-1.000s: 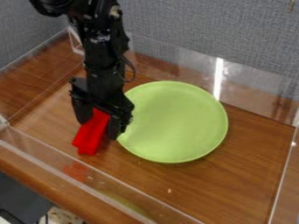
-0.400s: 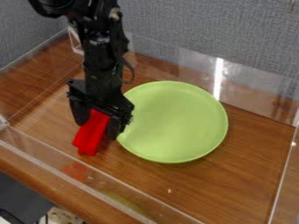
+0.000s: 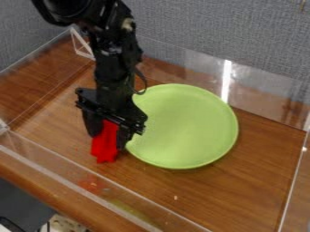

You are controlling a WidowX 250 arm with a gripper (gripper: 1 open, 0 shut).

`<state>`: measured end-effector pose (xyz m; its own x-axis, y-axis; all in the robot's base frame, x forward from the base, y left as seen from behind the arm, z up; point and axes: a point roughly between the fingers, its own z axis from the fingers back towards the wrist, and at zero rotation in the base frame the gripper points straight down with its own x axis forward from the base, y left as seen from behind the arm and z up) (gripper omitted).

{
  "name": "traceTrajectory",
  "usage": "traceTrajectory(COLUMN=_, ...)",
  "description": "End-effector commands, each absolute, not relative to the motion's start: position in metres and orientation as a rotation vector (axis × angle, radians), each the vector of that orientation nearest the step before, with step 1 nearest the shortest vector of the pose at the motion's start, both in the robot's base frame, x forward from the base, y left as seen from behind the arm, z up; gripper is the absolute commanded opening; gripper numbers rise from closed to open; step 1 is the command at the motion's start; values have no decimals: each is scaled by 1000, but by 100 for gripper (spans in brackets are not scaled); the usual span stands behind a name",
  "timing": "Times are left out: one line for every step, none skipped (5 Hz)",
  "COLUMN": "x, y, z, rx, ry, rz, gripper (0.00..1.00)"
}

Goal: Put the red object on the right side

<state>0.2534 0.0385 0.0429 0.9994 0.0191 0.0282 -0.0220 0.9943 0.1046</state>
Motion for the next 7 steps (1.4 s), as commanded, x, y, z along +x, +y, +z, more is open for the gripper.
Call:
traceTrajectory(x=255, y=31, z=50, rx=117, ry=-56, rz=-4, gripper=0)
traceTrajectory(x=257, y=40, z=45, rx=115, ry=-54, rz=-2, gripper=0)
traceTrajectory(x=258, y=51, z=40, rx=111, ry=-50, rz=9, gripper=0)
traceTrajectory(x=265, y=67, z=37, rx=108, ry=-46, rz=-52, gripper=0)
traceTrajectory(x=277, y=45, z=74, rx=130, ry=-98, rz=-54, gripper=0)
traceTrajectory(x=290, y=18, z=112, rx=153, ry=-151, rz=-61, gripper=0)
traceTrajectory(x=313, y=-19, z=133, rx=130, ry=-188, rz=-142, gripper=0)
